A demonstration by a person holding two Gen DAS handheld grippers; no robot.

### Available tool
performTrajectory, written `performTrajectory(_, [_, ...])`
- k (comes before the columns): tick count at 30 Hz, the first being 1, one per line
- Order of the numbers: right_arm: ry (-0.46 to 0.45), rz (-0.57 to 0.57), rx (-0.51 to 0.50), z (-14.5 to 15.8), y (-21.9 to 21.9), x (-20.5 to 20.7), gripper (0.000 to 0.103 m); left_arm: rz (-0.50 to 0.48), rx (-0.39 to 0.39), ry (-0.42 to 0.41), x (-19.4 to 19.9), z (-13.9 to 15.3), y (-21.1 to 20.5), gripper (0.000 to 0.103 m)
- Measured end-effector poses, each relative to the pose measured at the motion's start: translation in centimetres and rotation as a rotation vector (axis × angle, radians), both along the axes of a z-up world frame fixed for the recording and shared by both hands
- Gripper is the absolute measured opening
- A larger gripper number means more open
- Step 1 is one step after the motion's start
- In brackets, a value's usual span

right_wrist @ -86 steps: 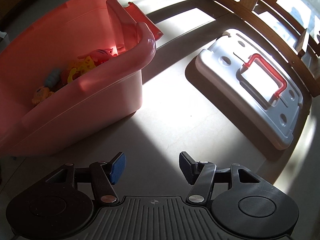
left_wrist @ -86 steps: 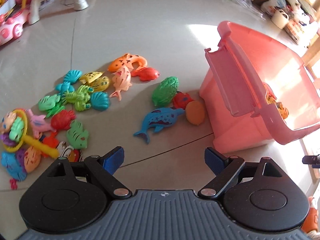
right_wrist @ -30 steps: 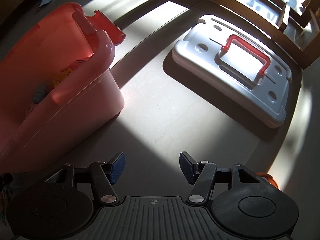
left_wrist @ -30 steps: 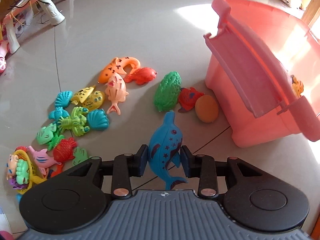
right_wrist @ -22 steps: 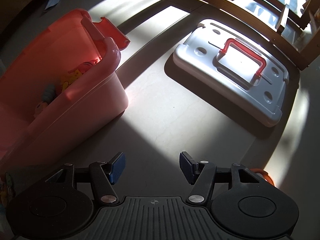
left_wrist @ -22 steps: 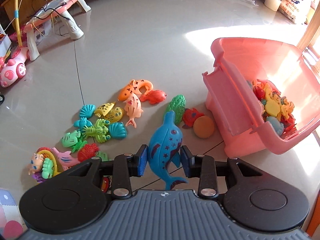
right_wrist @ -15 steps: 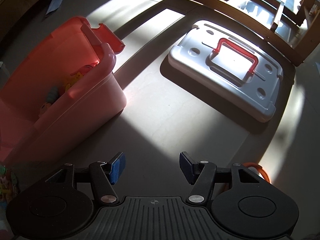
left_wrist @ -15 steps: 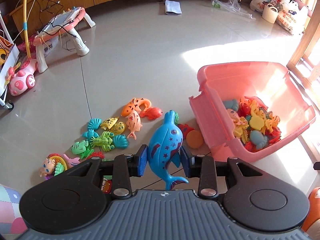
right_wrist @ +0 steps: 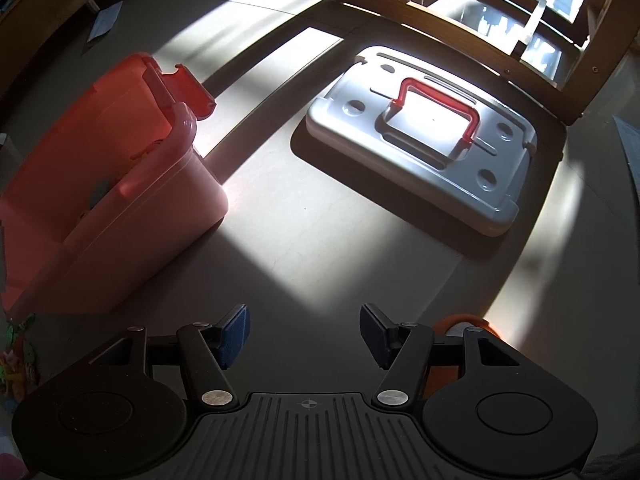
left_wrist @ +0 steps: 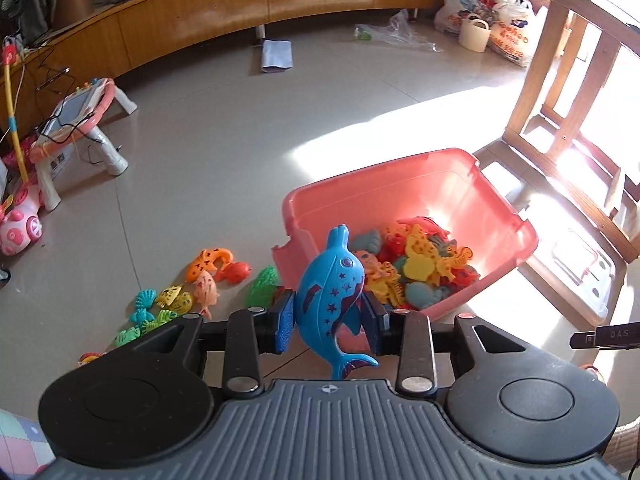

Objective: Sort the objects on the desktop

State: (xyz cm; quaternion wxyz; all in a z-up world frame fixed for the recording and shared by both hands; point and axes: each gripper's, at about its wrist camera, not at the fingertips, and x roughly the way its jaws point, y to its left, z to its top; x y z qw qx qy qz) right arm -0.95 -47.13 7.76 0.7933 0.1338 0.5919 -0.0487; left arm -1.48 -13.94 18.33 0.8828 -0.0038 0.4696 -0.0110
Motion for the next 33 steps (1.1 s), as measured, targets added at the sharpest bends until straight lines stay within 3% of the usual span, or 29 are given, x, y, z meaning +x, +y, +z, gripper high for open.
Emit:
performTrajectory(9, [0.002,0.007,0.005,-0.3,-0.1,0.2,0.061,-0.084,0.0,0.023,2.4,-1.6,-4.8,0.036])
performTrajectory(18, [0.035,-0.026,0.004,-2.6,-1.0,1.4,0.061,-0.114,-0.054,0.059,3.9,-4.5,-5.2,0.036])
performTrajectory(23, [0.065,-0.047,0.015,-4.6,-1.3,1.6,0.063,-0.127,-0.122,0.131,1.7,-7.6,-6.0,0.043])
performTrajectory(24, [0.073,-0.055,0.015,-4.9,-1.4,1.6,0.063,-0.138,-0.124,0.149,1.1,-8.4,-6.7,0.048])
performTrajectory(25, [0.081,-0.065,0.015,-5.2,-1.5,1.6,0.063,-0.15,-0.123,0.167,0.6,-9.2,-7.5,0.057])
performTrajectory(33, [0.088,-0.074,0.014,-5.6,-1.3,1.6,0.064,-0.215,-0.068,0.291,-2.5,-15.5,-12.8,0.07])
